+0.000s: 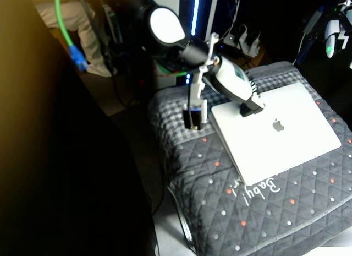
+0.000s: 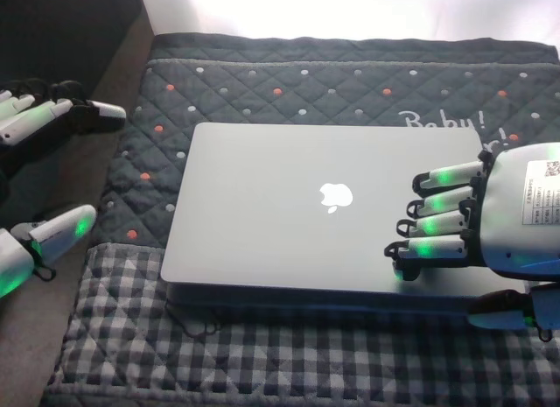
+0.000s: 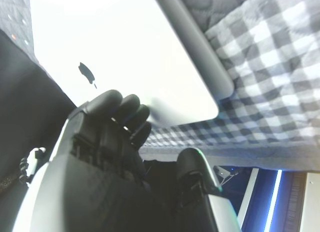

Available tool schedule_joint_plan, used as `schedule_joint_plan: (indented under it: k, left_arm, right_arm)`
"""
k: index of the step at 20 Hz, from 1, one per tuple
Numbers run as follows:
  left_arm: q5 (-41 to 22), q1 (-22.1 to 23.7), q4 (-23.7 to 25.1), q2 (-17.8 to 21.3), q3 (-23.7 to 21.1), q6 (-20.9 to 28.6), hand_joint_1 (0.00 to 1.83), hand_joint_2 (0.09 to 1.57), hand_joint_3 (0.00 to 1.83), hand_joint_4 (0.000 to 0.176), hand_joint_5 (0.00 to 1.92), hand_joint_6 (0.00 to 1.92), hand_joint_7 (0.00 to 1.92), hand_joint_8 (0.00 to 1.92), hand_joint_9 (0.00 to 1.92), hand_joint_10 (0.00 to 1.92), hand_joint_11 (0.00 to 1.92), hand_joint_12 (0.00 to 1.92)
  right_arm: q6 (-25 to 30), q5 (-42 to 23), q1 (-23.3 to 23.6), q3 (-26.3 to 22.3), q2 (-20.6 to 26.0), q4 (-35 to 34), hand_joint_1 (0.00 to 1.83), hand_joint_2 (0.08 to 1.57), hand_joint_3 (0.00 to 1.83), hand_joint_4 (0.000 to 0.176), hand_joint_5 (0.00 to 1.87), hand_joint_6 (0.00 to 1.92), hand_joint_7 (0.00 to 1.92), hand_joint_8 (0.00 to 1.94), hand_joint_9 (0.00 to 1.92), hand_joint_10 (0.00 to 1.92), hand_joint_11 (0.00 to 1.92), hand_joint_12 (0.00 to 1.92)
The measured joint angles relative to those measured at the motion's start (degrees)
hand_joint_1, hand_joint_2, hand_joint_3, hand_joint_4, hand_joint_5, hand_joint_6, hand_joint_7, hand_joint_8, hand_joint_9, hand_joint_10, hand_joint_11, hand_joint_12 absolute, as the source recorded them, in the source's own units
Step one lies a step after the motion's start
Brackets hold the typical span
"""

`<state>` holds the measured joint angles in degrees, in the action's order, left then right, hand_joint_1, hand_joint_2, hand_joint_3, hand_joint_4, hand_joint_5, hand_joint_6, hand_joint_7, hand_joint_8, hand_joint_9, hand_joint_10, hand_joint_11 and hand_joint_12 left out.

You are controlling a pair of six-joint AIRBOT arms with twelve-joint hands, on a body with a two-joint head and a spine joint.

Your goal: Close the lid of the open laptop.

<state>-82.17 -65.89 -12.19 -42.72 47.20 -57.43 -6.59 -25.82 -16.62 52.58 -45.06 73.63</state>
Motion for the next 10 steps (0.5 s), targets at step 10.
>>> schedule_joint_plan:
  k: [10]
  left_arm:
    - [0.02,0.07,-0.35,-0.04,0.59,0.0,0.58,1.4,0.0,0.02,0.11,0.39,0.28,0.01,0.02,0.56,0.0,1.04]
  right_arm:
    - [-8.48,0.94,-0.07,0.52,0.83,-11.32,0.37,1.5,0.01,0.0,0.0,0.51,0.07,0.44,0.0,0.63,0.0,1.28]
